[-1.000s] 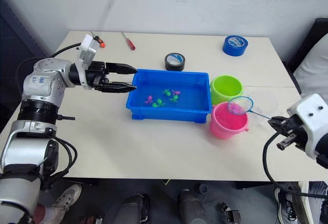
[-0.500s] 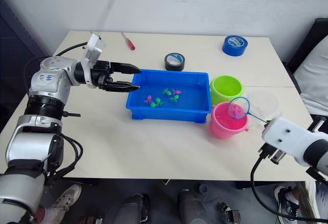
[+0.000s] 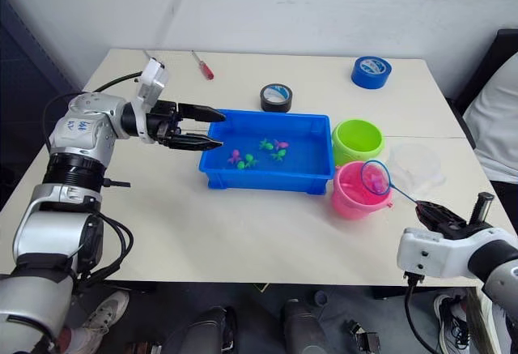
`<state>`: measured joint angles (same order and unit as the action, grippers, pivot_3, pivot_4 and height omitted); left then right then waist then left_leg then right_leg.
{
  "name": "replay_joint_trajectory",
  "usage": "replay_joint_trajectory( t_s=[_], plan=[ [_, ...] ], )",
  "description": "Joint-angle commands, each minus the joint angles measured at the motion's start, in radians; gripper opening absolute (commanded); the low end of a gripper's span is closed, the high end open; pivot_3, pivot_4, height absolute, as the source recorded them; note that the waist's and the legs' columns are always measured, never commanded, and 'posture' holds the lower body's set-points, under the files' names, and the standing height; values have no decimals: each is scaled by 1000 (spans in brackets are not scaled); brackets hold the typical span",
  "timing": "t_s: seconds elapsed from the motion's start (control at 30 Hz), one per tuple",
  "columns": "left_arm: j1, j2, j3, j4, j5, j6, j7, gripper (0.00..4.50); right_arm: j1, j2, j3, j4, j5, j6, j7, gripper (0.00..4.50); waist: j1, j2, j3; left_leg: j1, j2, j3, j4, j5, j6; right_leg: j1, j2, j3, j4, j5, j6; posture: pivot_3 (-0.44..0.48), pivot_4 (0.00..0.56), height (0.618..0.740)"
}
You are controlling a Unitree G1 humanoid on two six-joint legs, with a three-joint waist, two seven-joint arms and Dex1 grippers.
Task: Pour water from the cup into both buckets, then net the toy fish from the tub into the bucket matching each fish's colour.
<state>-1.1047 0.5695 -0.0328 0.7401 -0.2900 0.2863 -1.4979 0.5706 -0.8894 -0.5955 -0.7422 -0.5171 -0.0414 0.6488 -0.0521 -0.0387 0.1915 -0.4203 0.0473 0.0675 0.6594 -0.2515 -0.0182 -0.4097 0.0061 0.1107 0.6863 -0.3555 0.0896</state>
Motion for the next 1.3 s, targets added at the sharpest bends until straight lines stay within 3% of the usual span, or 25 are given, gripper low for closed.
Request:
replay_joint_trajectory(
  t_s=[0.03, 0.4, 0.6, 1.3],
  plan=[
    [-3, 2, 8, -38, -6, -1, -10, 3874, 8, 45, 1, -12, -103, -69, -54, 0, -1, 0, 0, 0, 0, 0, 0, 0, 0, 0, 0, 0, 0, 0, 0, 0, 150, 734],
    [22, -1, 16, -74, -16, 15, 1, 3874, -22, 245, 110, -92, -397, -132, -143, 0, -2, 0, 0, 1, 0, 1, 1, 1, -1, 0, 0, 0, 3, 0, 0, 0, 150, 734],
    [34, 1, 23, -102, -20, 32, 9, 3874, -10, 354, 146, -106, -602, -160, -272, 0, -1, 0, 0, 1, 0, 1, 1, 1, -2, 0, 0, -1, 3, 0, -1, 0, 150, 734],
    [40, -4, 31, -114, -20, 37, 21, 3874, 43, 392, 93, -106, -798, -224, -420, 0, -1, 0, 0, 5, 0, 2, 1, 1, -2, 2, 0, -1, 5, 0, -1, 0, 150, 734]
  ],
)
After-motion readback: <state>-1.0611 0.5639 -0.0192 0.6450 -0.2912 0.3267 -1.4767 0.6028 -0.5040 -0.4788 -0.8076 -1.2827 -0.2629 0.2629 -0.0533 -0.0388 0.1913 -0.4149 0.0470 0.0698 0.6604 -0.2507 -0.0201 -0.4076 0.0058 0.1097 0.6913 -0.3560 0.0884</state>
